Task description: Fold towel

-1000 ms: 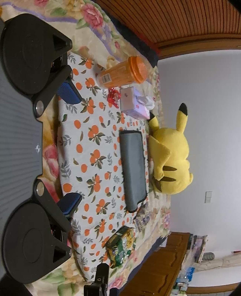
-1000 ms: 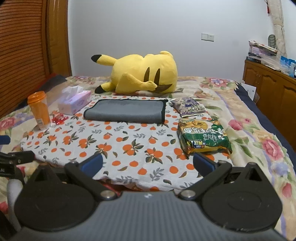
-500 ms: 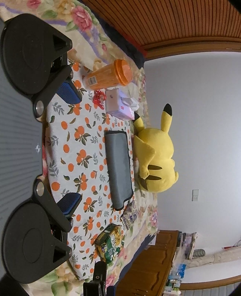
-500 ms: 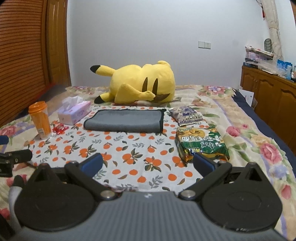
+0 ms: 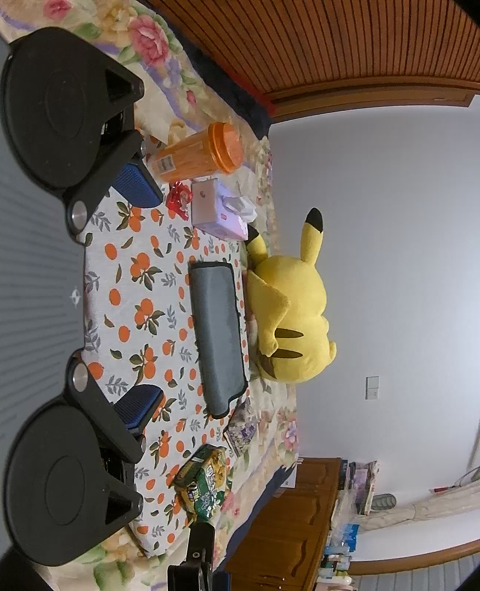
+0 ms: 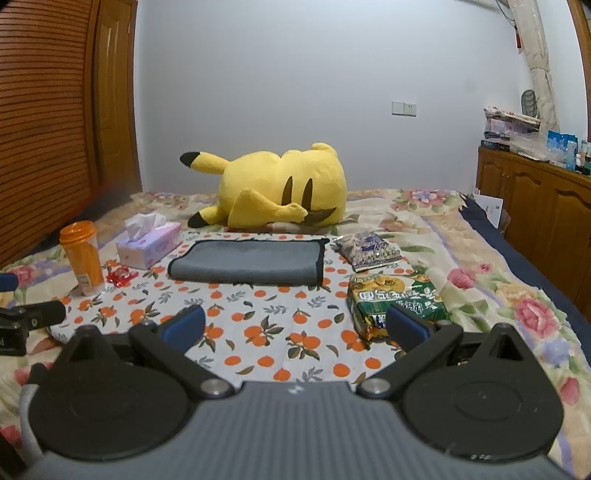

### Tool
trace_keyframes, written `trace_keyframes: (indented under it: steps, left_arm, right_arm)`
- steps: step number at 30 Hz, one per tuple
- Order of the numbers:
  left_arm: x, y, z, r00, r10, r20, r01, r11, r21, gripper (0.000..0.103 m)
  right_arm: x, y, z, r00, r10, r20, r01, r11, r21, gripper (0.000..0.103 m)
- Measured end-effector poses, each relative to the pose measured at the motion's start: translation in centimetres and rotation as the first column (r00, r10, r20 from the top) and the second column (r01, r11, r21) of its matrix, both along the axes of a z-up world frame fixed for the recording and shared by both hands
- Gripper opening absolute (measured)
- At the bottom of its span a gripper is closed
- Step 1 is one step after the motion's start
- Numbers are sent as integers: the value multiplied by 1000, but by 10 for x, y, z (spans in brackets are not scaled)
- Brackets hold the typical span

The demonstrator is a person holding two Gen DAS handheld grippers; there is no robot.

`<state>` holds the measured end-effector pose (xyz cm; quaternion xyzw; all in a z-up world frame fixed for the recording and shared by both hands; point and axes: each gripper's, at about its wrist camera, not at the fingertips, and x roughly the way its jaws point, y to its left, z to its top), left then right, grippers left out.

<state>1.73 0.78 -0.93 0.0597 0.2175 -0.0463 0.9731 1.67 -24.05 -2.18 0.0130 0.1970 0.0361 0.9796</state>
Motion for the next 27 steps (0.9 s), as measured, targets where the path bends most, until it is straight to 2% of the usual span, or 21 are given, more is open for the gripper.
trace_keyframes:
  steps: [19,27]
  left_arm:
    - [-9,2,9,996,9,91,-7,1000,-19,103]
    - [-8,5,9,996,18,87,-15,999,-29,103]
  right_arm:
    - [-12,-4,7,994,-22,103,21,1000,14,103]
    - [-12,-6,6,995,-24,98,23,1000,15,103]
